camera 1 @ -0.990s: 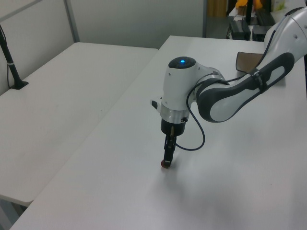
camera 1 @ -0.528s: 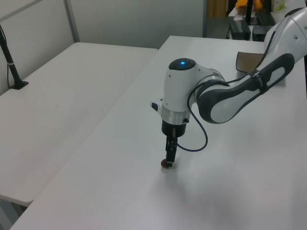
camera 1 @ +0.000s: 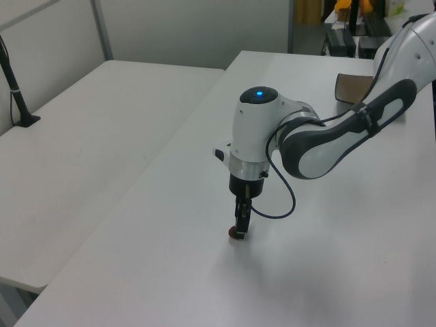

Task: Strawberries on a ceramic plate
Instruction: 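Lower the gripper around the strawberry and close on it, then lift the gripped strawberry up off the table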

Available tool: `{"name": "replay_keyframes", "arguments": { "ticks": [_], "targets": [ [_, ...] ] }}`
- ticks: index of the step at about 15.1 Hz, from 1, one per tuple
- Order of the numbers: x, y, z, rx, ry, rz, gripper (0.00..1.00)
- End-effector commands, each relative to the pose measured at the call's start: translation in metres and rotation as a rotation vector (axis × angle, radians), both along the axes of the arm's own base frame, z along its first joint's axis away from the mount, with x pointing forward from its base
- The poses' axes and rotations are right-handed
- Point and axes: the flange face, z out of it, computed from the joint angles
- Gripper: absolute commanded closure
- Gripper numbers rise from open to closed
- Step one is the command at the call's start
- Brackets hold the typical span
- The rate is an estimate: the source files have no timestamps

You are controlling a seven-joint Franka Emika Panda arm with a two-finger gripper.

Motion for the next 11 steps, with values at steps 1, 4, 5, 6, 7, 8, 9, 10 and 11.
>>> {"name": "replay_keyframes", "arguments": {
  "ticks": [1, 4, 5, 6, 7, 8, 9, 10, 11],
  "targets": [
    [-0.0023, 0.0020, -0.0017, -0.006, -0.024, 0.036, 0.50],
    [-0.0023, 0.0020, -0.0017, -0.014, -0.028, 0.092, 0.75],
    [-0.0023, 0.0020, -0.0017, -0.015, -0.029, 0.098, 0.82],
    [-0.0023, 0.0020, -0.0017, -0.015, -0.029, 0.098, 0.88],
    [-0.0024, 0.0020, -0.0017, -0.014, -0.028, 0.098, 0.93],
    [-0.0024, 0.0020, -0.0007, -0.014, -0.028, 0.098, 0.93],
    [-0.0024, 0.0020, 0.0004, -0.014, -0.029, 0.098, 0.93],
    [-0.0022, 0.0022, 0.0011, -0.013, -0.030, 0.098, 0.93],
    [-0.0021, 0.0022, 0.0023, -0.012, -0.032, 0.098, 0.95]
  ]
}}
